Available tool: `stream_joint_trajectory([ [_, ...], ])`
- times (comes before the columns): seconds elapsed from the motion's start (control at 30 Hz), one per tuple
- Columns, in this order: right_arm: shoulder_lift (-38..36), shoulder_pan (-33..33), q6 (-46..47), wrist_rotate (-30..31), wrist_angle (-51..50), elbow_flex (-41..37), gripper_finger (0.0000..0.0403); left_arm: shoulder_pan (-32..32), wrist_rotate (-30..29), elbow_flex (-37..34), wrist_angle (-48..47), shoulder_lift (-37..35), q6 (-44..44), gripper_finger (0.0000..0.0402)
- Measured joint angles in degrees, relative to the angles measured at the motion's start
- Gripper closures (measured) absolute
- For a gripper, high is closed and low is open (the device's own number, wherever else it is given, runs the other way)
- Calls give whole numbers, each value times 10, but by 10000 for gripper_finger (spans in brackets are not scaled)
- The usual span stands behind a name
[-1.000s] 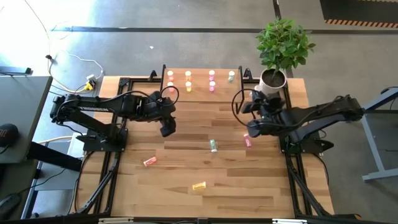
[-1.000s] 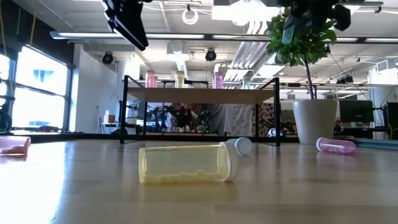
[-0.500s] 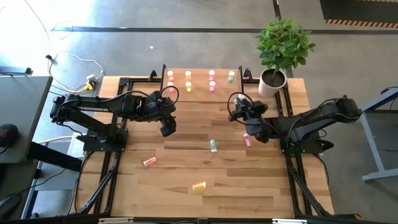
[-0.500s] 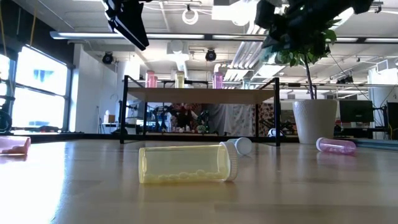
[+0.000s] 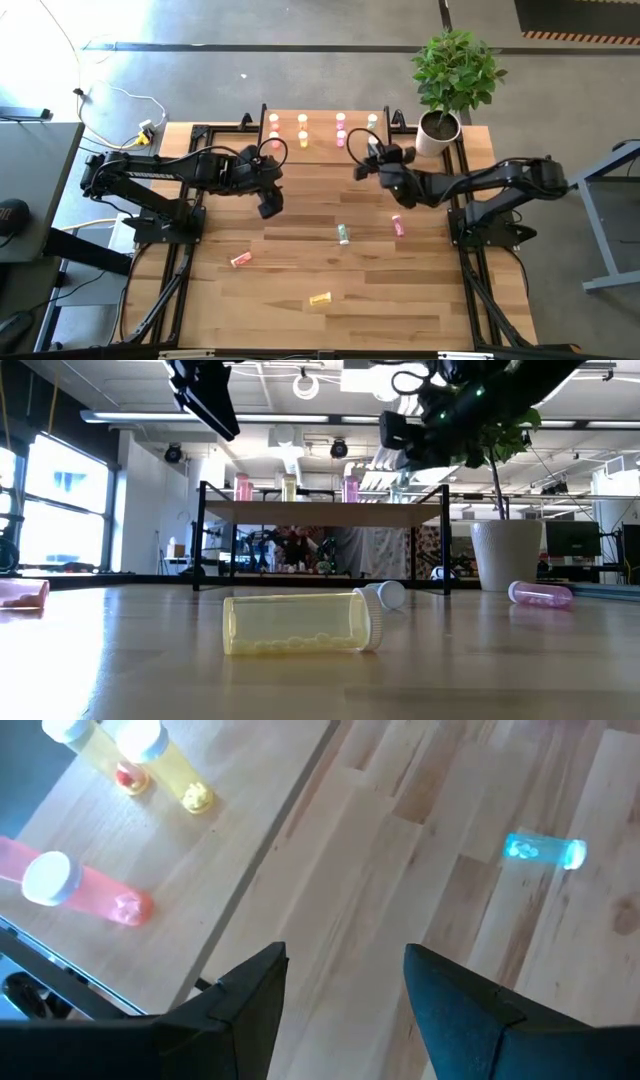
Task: Pick and place medicine bottles onto shelf by color
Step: Put the bottom blue pill bottle on the shelf aligned with the other blue pill bottle
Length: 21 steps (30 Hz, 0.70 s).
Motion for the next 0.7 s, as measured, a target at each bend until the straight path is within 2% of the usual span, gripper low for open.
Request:
stream_joint_trajectory([
  [0.17,17,-35,0,-38,0,0,331,0,-10,0,0,0,14,206],
  [0.43,24,-68,13,-50,-10,0,331,0,-20,0,0,0,14,206],
  [0.7,23,-96,32,-92,-27,2,331,0,-20,0,0,0,14,206],
])
